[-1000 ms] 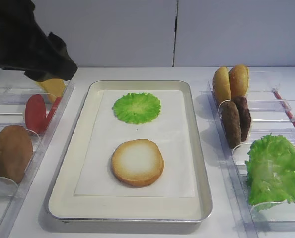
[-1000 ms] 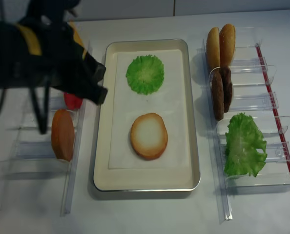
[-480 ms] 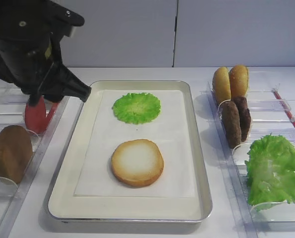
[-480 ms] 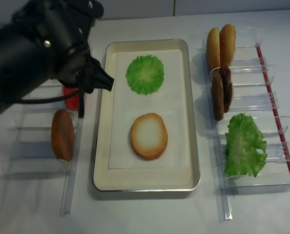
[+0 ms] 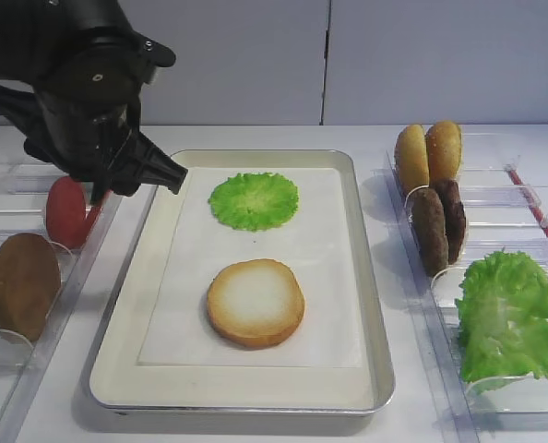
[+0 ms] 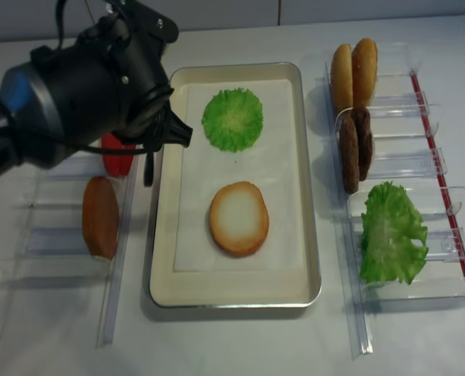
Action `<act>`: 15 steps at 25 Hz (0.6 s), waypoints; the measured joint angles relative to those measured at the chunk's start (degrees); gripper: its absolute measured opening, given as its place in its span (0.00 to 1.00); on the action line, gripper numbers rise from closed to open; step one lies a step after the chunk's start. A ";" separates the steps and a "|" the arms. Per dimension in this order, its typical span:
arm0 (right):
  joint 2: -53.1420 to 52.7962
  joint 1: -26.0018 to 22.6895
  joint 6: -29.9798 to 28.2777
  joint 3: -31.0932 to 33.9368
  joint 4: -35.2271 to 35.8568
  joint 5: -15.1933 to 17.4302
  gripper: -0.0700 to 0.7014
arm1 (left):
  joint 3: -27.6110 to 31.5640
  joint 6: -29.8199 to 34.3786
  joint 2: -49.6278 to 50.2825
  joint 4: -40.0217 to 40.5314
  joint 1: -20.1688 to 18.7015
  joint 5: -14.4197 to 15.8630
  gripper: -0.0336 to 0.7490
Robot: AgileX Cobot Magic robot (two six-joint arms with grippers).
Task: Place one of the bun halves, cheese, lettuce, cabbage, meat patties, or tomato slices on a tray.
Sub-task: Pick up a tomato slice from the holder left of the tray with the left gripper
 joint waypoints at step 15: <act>0.00 0.00 0.00 0.00 0.00 0.00 0.80 | -2.77 -0.10 8.25 0.24 2.67 3.00 0.55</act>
